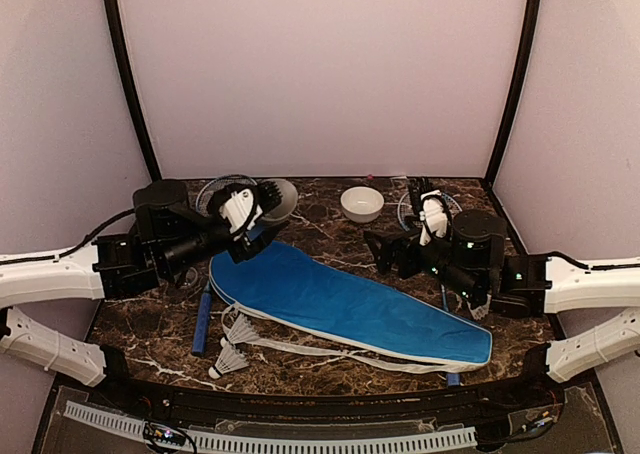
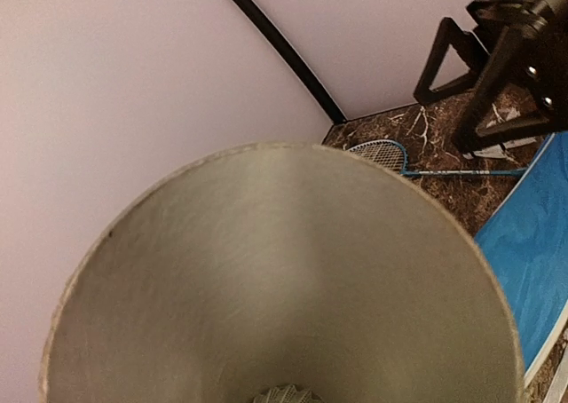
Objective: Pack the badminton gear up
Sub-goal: Pick up the shuttlecock from the center of the board.
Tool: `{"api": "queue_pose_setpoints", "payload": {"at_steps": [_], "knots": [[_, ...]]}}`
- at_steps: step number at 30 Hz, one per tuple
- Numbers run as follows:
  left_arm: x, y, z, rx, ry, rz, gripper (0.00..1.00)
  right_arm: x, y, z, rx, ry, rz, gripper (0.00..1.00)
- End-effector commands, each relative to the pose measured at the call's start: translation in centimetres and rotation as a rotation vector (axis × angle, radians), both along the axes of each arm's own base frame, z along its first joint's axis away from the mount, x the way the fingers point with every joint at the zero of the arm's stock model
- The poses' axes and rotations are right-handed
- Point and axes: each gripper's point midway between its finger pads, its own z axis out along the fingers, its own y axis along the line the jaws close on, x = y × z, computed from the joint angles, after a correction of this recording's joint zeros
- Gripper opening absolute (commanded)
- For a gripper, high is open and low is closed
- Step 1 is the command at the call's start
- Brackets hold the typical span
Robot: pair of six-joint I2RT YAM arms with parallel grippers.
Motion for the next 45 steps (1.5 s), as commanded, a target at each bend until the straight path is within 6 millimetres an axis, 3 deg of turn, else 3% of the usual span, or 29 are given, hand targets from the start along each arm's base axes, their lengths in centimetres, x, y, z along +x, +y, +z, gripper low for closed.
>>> {"api": "queue_pose_setpoints", "payload": {"at_steps": [1,10,13,24,40,45], "knots": [[-1.7,-0.2,-1.4,0.095,-0.141,0.007,0.39,1.0,-1.5,-1.2,-0.021,0.046,-0.103,0.96],[-5.1,-1.7,-6.7,0.18,-0.153,-0.083,0.4,0.7,-3.5,-3.5,-0.053,0.14,-0.171,0.96],[-6.3,-2.1,-7.6,0.194,-0.161,-0.116,0.4,0.8,-4.4,-4.3,-0.051,0.17,-0.198,0.95],[-10.0,-1.9,-12.6,0.276,-0.222,-0.189,0.41,1.8,-6.9,-7.2,-0.063,0.29,-0.271,0.95],[-11.2,-1.5,-16.7,0.377,-0.173,-0.193,0.41,2.5,-8.5,-10.1,-0.068,0.35,-0.321,0.95],[-11.1,-1.5,-16.7,0.373,-0.173,-0.173,0.42,2.9,-10.4,-11.1,-0.085,0.385,-0.394,0.95]]}}
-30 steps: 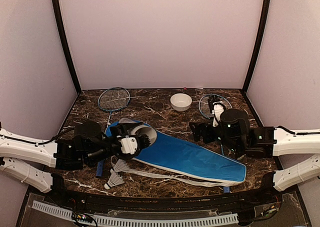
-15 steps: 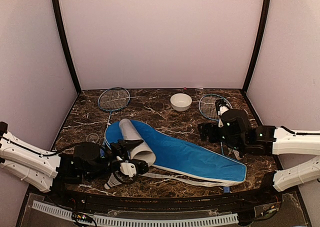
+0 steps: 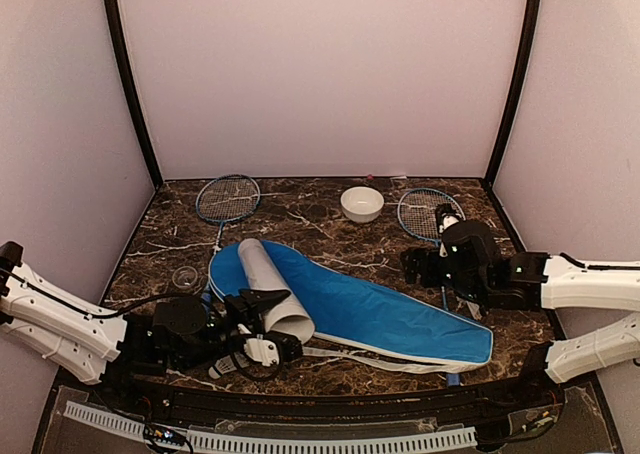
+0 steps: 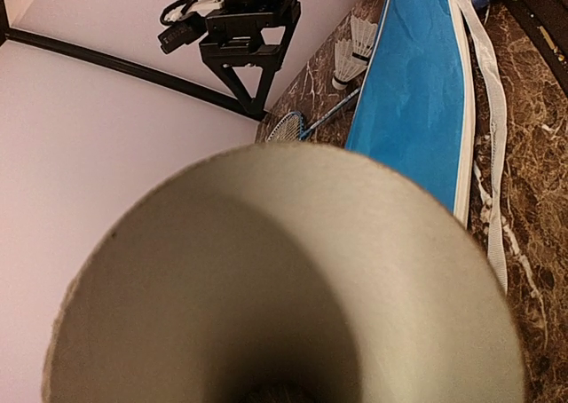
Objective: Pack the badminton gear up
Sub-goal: Pick up the shuttlecock from the center of the board.
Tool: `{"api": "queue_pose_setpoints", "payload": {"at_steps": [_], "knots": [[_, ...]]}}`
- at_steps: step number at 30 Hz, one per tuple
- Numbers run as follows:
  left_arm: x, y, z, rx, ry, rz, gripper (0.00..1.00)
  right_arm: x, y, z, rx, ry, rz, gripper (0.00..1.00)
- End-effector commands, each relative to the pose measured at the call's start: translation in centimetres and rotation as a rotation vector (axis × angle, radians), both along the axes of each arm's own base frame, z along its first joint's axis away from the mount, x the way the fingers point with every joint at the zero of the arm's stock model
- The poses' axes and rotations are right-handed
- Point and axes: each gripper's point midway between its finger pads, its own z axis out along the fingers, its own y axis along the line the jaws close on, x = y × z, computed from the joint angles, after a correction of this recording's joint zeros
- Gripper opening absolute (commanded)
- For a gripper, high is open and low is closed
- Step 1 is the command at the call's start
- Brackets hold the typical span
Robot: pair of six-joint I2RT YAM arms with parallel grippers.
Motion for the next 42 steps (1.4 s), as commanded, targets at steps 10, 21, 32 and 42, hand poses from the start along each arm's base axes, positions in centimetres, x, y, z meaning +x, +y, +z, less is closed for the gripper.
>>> {"api": "queue_pose_setpoints", "payload": {"at_steps": [10,21,32,42], "knots": [[3.9,-0.2,1.7,-0.102,0.229,0.177,0.45,1.4,-8.8,-3.7,0.001,0.182,-0.277,0.91],[6.8,0.7,4.1,-0.156,0.279,0.259,0.45,2.0,-12.3,-4.2,0.044,0.265,-0.311,0.83],[7.0,1.3,4.8,-0.159,0.267,0.284,0.45,-1.1,-15.4,-5.8,0.093,0.313,-0.498,0.82],[7.1,1.6,5.0,-0.163,0.257,0.295,0.45,-3.1,-16.5,-7.2,0.195,0.321,-0.589,0.79]]}}
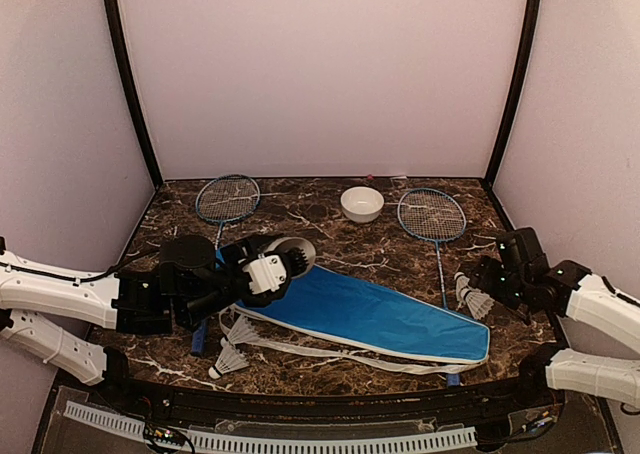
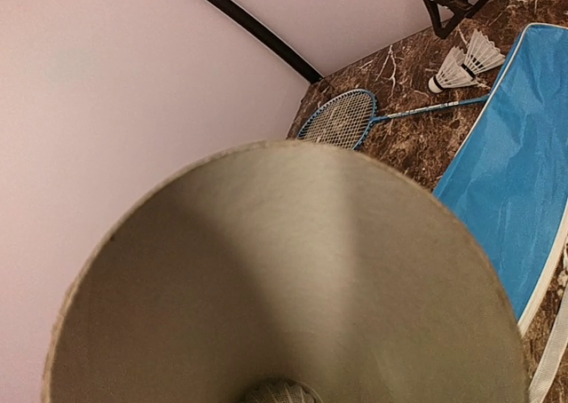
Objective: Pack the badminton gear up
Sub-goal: Pick up the shuttlecock from the center of the board.
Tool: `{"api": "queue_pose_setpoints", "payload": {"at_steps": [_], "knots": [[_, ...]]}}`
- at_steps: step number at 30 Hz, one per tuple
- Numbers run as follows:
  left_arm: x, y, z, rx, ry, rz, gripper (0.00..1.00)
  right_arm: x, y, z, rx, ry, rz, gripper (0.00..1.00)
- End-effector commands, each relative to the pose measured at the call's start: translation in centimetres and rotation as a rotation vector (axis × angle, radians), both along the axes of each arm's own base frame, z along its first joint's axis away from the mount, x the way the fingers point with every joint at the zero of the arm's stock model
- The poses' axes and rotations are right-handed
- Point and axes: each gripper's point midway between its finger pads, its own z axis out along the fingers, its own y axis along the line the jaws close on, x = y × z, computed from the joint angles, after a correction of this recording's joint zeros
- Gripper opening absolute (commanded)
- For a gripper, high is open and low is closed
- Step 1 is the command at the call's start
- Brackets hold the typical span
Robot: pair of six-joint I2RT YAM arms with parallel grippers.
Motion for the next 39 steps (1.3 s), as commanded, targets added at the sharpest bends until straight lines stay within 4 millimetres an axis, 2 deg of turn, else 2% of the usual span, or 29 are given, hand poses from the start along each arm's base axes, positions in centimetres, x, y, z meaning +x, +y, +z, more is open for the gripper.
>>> {"api": "queue_pose_setpoints", "payload": {"at_steps": [1,8,17,31,39], "knots": [[0.3,1.1,-1.4,0.007,0.07,0.056,0.46,-1.0,-0.8,-1.1,0.039,0.016,-0.075,0.79],[0.3,1.0,-1.6,0.011,0.075,0.057,0.45,-2.0,-0.4,-3.2,0.094,0.049,-0.074,0.7],[0.3,1.1,-1.8,0.017,0.075,0.058,0.46,-1.6,0.3,-4.1,0.124,0.039,-0.057,0.59],[0.0,0.6,-2.5,0.048,0.069,0.047,0.46,-1.4,0.2,-4.7,0.156,-0.004,-0.085,0.4],[-0.2,0.6,-2.5,0.05,0.063,0.045,0.45,-1.7,-0.2,-4.5,0.149,-0.001,-0.098,0.22]]}}
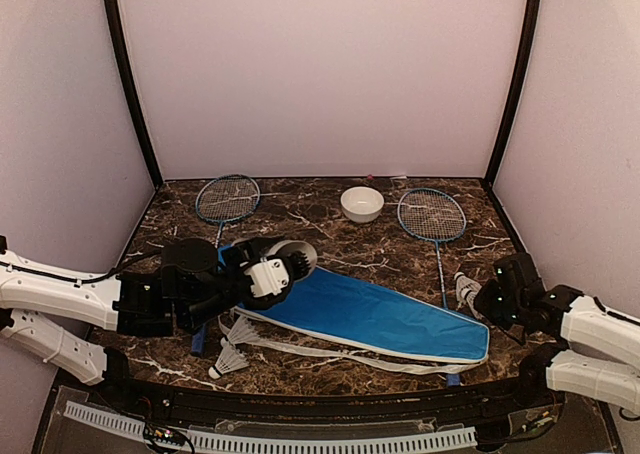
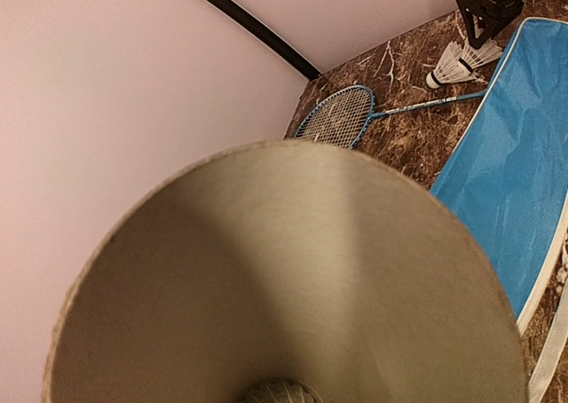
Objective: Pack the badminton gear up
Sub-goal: Pick up the shuttlecock from the center of the board.
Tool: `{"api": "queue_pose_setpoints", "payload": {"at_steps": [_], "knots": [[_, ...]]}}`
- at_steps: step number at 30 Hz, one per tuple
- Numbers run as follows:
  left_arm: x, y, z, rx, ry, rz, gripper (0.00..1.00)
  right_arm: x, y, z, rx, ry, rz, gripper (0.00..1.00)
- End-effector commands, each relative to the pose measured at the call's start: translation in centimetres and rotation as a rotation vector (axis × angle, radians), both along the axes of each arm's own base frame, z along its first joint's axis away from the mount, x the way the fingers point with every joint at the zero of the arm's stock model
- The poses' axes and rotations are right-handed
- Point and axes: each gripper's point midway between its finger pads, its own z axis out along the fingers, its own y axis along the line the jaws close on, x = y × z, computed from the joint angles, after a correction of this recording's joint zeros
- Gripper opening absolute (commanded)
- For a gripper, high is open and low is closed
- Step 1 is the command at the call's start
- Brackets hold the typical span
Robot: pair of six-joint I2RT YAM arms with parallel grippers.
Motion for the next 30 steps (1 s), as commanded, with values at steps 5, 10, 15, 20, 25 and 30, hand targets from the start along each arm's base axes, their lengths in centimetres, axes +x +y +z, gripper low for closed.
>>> {"api": "queue_pose_setpoints", "payload": {"at_steps": [5,10,15,20,25,30], "knots": [[-0.1,0.6,-2.3,0.044,0.064,0.035,0.46,0.1,-0.7,1.6,0.002,-0.054,-0.04,0.13],[-0.3,0.5,-2.4,0.048,0.062,0.032,0.45,0.0,-1.1,2.8,0.002,-0.081,-0.054,0.05],[-0.4,0.4,-2.4,0.05,0.061,0.028,0.45,-0.1,-1.6,4.1,-0.017,-0.099,-0.057,0.0],[-0.5,0.4,-2.4,0.052,0.056,0.026,0.45,-0.2,-2.0,5.4,-0.07,-0.09,-0.038,0.0],[-0.5,0.4,-2.3,0.054,0.051,0.03,0.45,0.0,-1.3,6.5,-0.072,-0.075,0.007,0.0],[-0.6,0.4,-2.3,0.054,0.05,0.026,0.46,0.8,-0.9,9.7,-0.076,-0.134,0.037,0.0]]}}
